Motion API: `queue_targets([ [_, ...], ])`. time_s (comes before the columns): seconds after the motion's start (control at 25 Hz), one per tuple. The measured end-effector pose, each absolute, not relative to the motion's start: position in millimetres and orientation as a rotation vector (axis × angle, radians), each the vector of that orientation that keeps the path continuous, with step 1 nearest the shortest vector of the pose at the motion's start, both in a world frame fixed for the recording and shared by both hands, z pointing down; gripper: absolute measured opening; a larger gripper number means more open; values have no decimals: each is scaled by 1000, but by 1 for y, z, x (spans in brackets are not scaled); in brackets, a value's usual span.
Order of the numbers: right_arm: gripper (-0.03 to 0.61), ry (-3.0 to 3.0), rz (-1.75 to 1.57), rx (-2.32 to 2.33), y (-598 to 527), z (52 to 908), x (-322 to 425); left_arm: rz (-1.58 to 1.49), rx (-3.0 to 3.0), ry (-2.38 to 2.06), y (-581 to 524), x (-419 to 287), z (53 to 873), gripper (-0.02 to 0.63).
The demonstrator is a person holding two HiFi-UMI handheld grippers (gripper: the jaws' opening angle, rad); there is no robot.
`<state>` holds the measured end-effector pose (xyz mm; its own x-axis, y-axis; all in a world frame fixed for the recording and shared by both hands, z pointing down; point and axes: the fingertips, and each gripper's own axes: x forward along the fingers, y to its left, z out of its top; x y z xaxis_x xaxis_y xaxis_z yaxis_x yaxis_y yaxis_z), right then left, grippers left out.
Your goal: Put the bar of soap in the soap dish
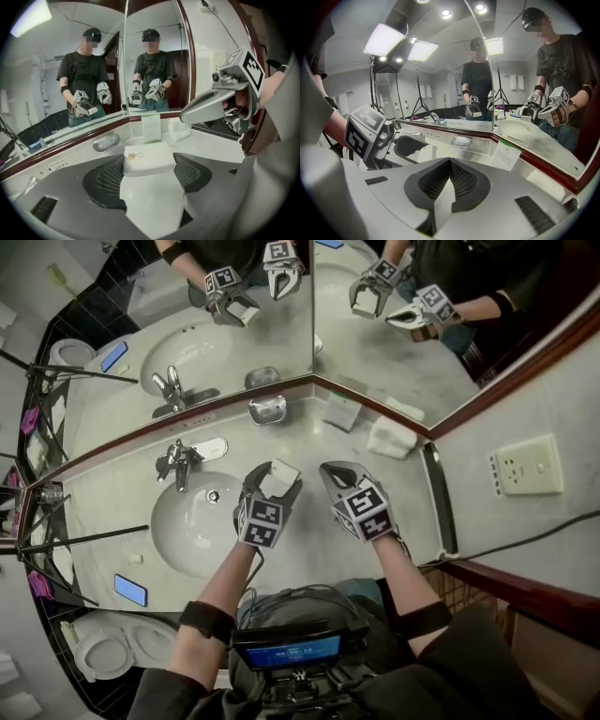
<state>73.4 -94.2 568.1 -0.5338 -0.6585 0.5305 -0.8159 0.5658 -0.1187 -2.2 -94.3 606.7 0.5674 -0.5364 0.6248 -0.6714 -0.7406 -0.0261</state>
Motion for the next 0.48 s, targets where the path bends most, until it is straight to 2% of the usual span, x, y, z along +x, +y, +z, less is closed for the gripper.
queue_targets([
  [0.48,20,-2286,601,1227,-85,603,107,1107,2409,-869,-108,41,709,330],
])
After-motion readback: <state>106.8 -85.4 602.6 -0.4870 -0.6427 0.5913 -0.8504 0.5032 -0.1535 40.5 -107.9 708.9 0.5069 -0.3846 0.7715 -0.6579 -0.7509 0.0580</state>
